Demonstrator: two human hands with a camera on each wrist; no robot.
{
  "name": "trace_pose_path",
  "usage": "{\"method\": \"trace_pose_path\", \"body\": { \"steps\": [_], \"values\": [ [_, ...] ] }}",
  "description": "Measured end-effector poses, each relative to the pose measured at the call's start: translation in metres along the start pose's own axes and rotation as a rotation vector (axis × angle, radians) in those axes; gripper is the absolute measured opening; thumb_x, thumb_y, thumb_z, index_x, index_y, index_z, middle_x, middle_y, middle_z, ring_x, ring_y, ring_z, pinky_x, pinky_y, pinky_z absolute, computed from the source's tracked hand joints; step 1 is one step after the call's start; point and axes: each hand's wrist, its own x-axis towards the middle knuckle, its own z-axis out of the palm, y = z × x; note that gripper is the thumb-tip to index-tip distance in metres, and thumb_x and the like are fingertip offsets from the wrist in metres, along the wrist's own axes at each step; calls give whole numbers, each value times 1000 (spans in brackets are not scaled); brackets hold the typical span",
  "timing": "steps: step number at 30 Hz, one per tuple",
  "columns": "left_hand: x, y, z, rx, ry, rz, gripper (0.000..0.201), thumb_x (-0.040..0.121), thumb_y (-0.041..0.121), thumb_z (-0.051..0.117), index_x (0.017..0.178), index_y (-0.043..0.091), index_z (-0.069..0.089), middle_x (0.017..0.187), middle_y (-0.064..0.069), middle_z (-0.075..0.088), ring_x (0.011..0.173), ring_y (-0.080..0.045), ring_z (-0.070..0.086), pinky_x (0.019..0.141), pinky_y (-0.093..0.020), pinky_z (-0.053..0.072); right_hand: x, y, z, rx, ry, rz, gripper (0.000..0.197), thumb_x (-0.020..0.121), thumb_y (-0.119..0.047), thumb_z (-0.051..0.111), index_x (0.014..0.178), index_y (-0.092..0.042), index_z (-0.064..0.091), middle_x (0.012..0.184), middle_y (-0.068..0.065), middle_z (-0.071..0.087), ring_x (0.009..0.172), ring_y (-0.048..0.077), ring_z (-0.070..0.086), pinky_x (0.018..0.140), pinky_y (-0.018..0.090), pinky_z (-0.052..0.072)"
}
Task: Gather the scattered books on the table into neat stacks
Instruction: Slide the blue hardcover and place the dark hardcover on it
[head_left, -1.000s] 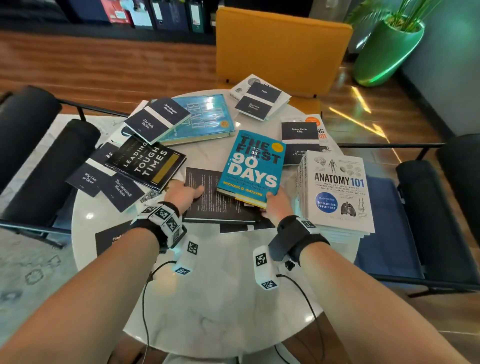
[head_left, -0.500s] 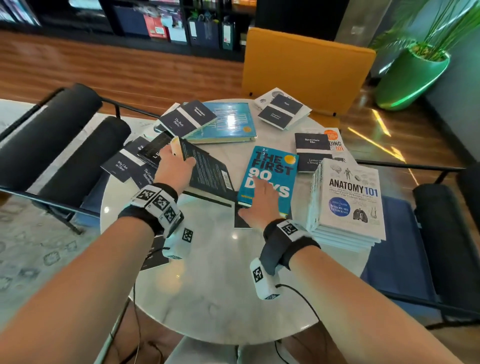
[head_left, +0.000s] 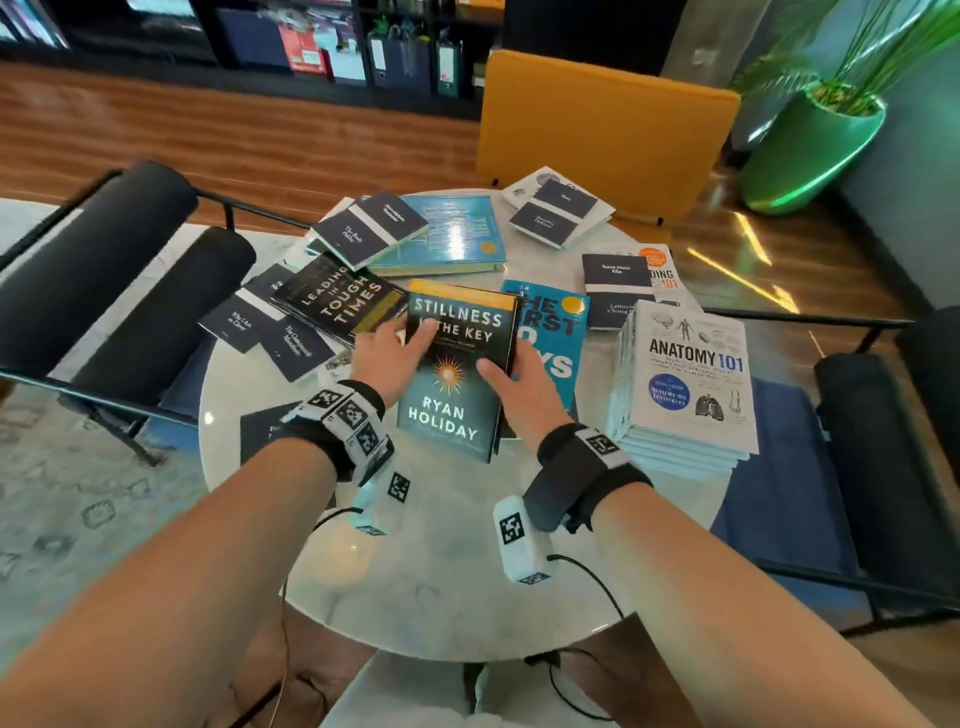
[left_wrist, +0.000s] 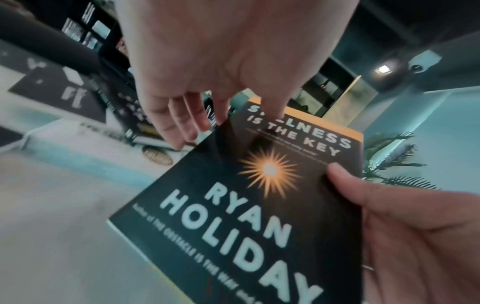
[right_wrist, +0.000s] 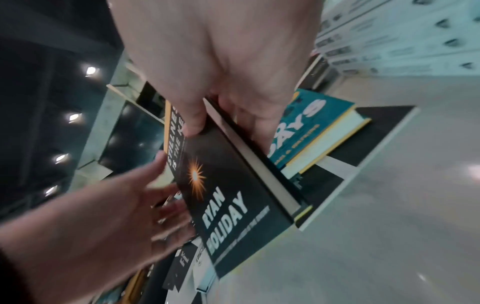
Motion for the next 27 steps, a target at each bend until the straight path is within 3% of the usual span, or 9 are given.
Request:
{"method": "trace_pose_path", "body": {
  "steps": [3, 7, 11, 15, 18, 21, 24, 27],
  "values": [
    [-9, -21, 17, -114, -156, -89, 65, 90, 52, 56, 139, 12, 41, 133, -9, 57, 109, -23, 60, 97, -33, 45, -4, 23, -9, 92, -56, 125, 34, 89, -31, 61, 119, -16, 55, 121, 10, 65, 109, 27, 64, 97, 51, 50],
    [-23, -48, 38, -20, -169, -183, 63, 89, 44, 62, 137, 9, 39, 131, -11, 58, 114, -29, 59, 100, -37, 44, -16, 45, -15, -211, -108, 265, 26, 91, -38, 57, 108, -18, 57, 116, 9, 68, 104, 29, 66, 91, 52, 52],
    [-33, -72, 50, 102, -191, -284, 60, 86, 41, 67, 129, 5, 46, 126, -11, 59, 113, -31, 59, 97, -38, 45, -28, 59, -15, -457, -228, 333, 33, 92, -36, 57, 110, -9, 63, 116, 10, 68, 104, 28, 65, 92, 42, 52],
    [-37, -93, 54, 304, -111, -324, 65, 75, 64, 64, 113, 11, 63, 115, -12, 62, 99, -28, 62, 93, -44, 51, -36, 62, -8, -627, -239, 322, 35, 91, -38, 59, 111, -10, 60, 115, 8, 67, 107, 27, 63, 92, 36, 50],
    [-41, -103, 55, 275, -61, -332, 64, 75, 62, 66, 117, 14, 62, 117, -10, 62, 102, -29, 62, 94, -45, 50, -31, 51, -7, -737, -197, 300, 33, 91, -31, 58, 116, -13, 50, 119, 7, 62, 112, 26, 60, 91, 34, 46],
    [-40, -110, 51, 167, -57, -307, 75, 65, 67, 66, 122, 19, 58, 119, -6, 64, 102, -26, 64, 94, -45, 51, -18, 35, -1, -762, -132, 256, 34, 90, -29, 56, 118, -14, 44, 119, 9, 59, 110, 28, 60, 88, 36, 47],
    [-30, -108, 34, 150, -30, -300, 63, 82, 59, 58, 130, 19, 52, 127, -9, 59, 113, -27, 59, 99, -45, 47, 2, 15, 14, -740, -101, 207, 38, 91, -37, 54, 120, -14, 45, 120, 8, 59, 110, 27, 59, 88, 35, 45],
    [-8, -106, 2, 188, 93, -246, 48, 88, 51, 53, 125, 20, 58, 126, -11, 59, 115, -29, 57, 102, -44, 45, 26, -3, 31, -682, -99, 203, 38, 91, -39, 55, 118, -12, 51, 118, 8, 61, 109, 26, 59, 84, 33, 41]
  ]
}}
